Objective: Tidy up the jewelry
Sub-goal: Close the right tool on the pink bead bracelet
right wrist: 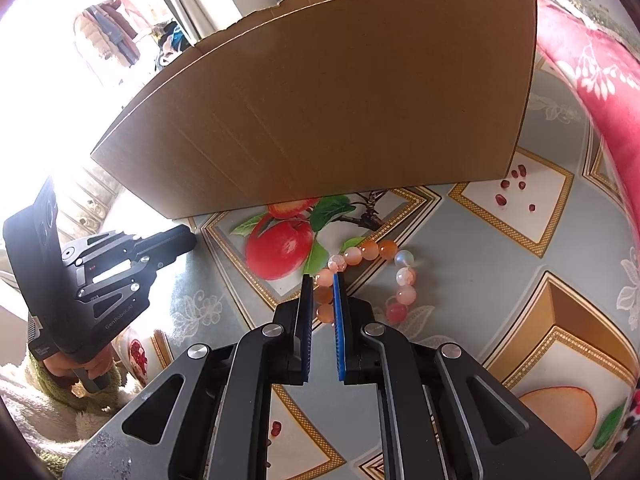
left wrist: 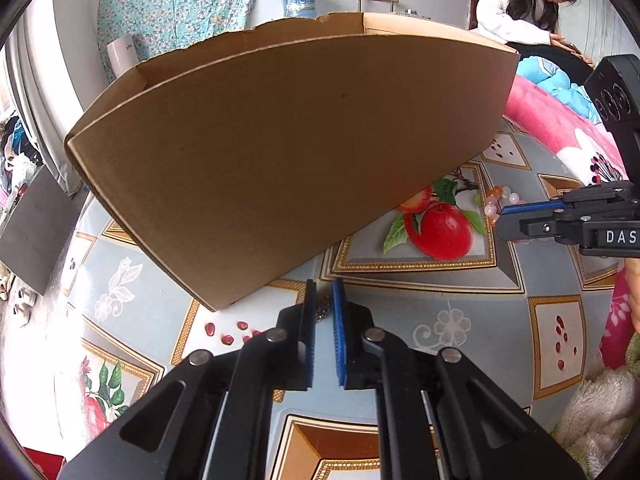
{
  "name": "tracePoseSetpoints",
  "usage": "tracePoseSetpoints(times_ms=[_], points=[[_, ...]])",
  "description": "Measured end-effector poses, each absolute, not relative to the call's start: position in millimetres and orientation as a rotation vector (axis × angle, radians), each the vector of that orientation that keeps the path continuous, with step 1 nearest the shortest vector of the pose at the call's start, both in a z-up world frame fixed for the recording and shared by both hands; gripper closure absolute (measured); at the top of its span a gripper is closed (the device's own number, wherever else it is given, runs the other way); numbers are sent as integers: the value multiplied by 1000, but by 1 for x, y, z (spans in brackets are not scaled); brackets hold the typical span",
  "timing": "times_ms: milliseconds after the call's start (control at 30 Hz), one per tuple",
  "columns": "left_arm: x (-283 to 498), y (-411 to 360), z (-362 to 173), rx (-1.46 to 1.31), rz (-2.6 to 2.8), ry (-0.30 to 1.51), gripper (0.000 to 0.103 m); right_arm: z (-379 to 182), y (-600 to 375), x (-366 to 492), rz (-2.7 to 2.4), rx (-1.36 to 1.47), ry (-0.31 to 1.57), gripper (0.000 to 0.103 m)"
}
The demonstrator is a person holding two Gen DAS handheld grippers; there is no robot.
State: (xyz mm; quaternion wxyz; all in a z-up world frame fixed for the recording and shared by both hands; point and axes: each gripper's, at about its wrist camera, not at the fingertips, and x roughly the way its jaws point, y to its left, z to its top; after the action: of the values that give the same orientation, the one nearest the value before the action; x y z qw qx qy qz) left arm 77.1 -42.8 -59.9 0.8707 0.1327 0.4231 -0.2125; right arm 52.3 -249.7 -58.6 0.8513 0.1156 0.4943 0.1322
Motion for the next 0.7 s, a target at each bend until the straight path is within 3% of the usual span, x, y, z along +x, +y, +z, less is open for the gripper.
tracePoseSetpoints(times_ms=[333,700], points=[[77,-38,-57,239,-442,883,102,-53,-265,49,286,299,1020,95],[67,-11,-16,121,-429,846,102,-24,-301,37,322,435,921,96]])
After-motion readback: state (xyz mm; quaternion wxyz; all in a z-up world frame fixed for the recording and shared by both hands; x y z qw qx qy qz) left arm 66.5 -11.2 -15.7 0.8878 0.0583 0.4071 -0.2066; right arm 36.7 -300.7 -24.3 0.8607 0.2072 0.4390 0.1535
